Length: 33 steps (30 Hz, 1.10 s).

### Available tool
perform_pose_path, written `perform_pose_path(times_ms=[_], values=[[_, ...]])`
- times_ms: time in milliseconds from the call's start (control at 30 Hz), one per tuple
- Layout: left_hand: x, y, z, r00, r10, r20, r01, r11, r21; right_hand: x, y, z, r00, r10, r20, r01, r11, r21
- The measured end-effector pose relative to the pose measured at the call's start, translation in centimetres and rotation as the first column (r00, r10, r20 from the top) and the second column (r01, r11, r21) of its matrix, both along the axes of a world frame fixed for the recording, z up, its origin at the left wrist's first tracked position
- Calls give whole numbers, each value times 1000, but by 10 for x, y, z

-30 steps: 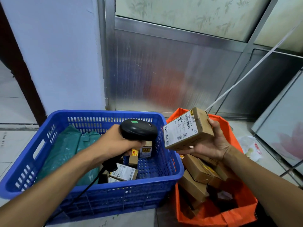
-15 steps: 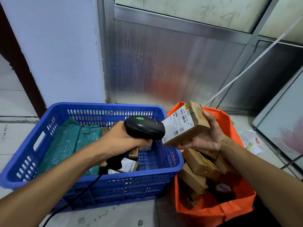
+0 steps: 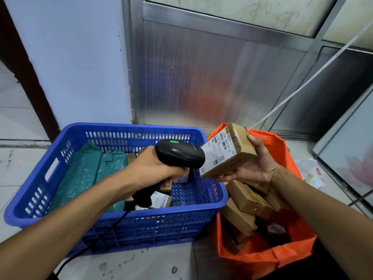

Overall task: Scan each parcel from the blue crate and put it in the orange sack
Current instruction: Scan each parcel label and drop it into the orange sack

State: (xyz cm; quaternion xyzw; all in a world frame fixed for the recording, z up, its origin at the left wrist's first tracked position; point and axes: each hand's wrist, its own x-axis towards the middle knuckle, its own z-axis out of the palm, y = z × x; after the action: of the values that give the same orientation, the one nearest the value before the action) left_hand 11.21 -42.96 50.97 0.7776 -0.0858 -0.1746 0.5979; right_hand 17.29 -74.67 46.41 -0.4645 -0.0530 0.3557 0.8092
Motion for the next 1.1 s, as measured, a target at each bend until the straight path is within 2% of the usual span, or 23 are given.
perform_pose_path(times_ms=[333, 467, 533, 600, 667, 733, 800, 867, 933, 1033, 1100], values=[[1, 1, -1, 999, 48, -8, -48, 999, 9, -2, -3, 6, 997, -76, -33, 72, 991, -116], [4, 6, -3, 996, 83, -25, -82, 997, 6, -1, -28, 7, 968, -247, -31, 237, 953, -191], [5, 7, -4, 996, 91, -23, -90, 996, 5, -2, -41, 7, 935, -355, -3, 341, 899, -274], [5, 6, -5, 996, 91, -19, -90, 996, 8, -6, -53, 4, 888, -458, 32, 430, 803, -413], [5, 4, -5, 996, 88, -22, -87, 996, 10, -9, -61, 4, 862, -505, 49, 444, 704, -553], [4, 1, -4, 996, 87, -25, -87, 996, 13, -16, -60, 6, 829, -558, 42, 420, 572, -705], [4, -1, -5, 996, 84, -27, -84, 996, 18, -22, -65, 1, 759, -649, 41, 411, 430, -804], [3, -3, -5, 997, 78, -25, -77, 997, 28, -24, -77, -9, 730, -674, 113, 374, 256, -891], [3, -4, -6, 997, 79, -20, -79, 996, 44, -29, -83, -18, 742, -649, 171, 317, 113, -942], [2, -4, -7, 997, 83, -6, -83, 994, 70, -30, -93, -32, 768, -601, 220, 262, -18, -965], [2, -4, -8, 997, 83, -4, -82, 995, 58, -11, -126, -65, 794, -565, 223, 188, -122, -975]])
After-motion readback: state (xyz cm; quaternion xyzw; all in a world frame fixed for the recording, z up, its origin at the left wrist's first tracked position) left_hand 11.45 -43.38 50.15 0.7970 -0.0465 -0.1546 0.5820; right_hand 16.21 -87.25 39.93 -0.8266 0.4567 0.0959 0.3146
